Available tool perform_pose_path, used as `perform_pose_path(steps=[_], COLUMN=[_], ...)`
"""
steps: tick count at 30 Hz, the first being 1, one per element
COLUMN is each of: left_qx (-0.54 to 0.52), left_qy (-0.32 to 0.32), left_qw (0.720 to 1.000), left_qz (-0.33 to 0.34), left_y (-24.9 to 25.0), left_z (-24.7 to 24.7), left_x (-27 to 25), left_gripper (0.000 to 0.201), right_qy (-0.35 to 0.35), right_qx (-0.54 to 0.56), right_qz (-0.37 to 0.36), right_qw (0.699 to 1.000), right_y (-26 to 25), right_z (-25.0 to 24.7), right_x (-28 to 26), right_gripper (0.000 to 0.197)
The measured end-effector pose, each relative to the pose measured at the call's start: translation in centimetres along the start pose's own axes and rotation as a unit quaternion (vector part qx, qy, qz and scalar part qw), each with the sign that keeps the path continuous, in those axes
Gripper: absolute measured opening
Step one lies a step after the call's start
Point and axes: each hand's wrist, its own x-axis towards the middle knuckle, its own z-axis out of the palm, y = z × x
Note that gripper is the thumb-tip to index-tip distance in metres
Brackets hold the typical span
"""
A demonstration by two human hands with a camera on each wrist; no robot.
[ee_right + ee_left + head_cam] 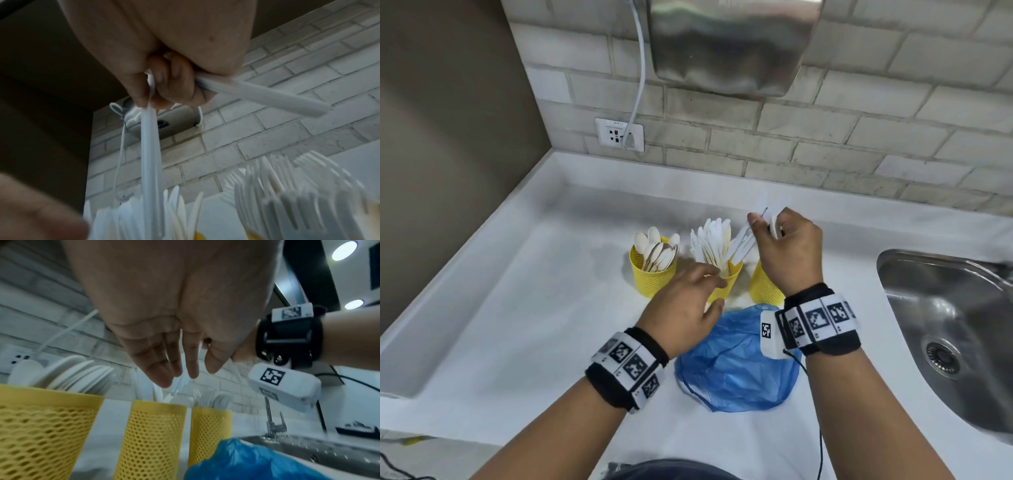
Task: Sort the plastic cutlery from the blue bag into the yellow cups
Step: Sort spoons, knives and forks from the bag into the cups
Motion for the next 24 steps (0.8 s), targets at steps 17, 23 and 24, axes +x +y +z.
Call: perform_pose_path(steps=[17, 23, 24], left_qx=[0.085, 0.036, 0.039], left_qy=[-0.046, 0.081, 0.108], left_qw=[0.995, 0.995, 0.992], left_qz=[0.011, -0.039, -0.058], left_y=[-2.1, -2.5, -2.8], left_z=[1.6, -0.7, -1.2], left_x=[1.6, 0.7, 0.5], left_gripper=[0.033, 0.015, 0.012], right_qy=[-0.157, -0.147, -0.162], right_qx=[-0.155, -0.136, -0.135], right_qz=[0.031, -0.008, -0.007], right_qw=[0.975, 0.98, 0.978], right_y=[1.3, 0.7, 0.6], right_z=[4.1, 2.8, 2.6], right_x=[-2.0, -2.9, -3.3], right_gripper=[0.034, 0.018, 0.017])
